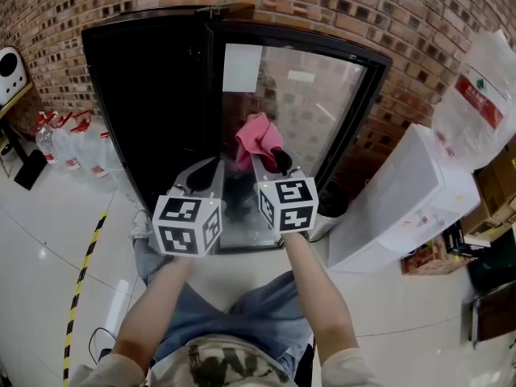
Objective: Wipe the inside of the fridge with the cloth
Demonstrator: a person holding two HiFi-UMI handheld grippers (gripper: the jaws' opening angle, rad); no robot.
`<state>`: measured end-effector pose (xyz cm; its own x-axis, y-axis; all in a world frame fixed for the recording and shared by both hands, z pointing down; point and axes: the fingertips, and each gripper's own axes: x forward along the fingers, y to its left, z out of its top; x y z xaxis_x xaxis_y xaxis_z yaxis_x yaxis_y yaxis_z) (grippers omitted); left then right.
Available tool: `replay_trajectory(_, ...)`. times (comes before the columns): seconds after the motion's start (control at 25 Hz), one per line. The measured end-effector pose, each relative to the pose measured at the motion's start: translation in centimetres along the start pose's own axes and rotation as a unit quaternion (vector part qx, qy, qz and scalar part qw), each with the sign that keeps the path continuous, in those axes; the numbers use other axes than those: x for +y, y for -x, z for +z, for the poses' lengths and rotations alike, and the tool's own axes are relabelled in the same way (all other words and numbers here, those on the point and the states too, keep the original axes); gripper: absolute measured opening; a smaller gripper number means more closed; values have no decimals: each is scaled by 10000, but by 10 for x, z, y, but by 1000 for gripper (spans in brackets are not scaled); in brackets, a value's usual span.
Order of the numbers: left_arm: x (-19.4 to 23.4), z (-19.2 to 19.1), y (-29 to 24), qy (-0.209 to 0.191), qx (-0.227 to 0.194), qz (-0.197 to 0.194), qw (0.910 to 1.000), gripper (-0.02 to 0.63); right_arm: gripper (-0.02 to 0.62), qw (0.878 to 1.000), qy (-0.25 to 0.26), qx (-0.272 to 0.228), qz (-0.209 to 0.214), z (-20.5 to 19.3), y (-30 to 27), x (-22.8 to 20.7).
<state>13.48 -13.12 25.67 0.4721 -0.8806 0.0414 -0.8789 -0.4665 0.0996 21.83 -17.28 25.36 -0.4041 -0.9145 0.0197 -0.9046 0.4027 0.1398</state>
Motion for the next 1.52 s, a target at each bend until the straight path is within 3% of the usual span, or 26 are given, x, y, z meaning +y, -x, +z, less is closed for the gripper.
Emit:
replay_trajectory(0.6, -28, -27, -19, -14, 158, -164, 9997, -5, 105, 9923, 110, 281, -1201, -43, 55, -155)
replay_trajectory(0.84, -29, -31, -17, -115, 226, -146, 9996, -5, 104, 9887, 125, 423, -1430, -53, 62, -181)
replay_trajectory(1.04, -27, -29, -11, -108, 205, -105, 9997, -5, 104, 9927, 110, 253, -1174, -47, 65, -145)
replay_trajectory(1.52, 14, -36, 13, -10, 15, 315, 9995, -5, 105, 9995, 42, -217, 219, -37, 13, 39)
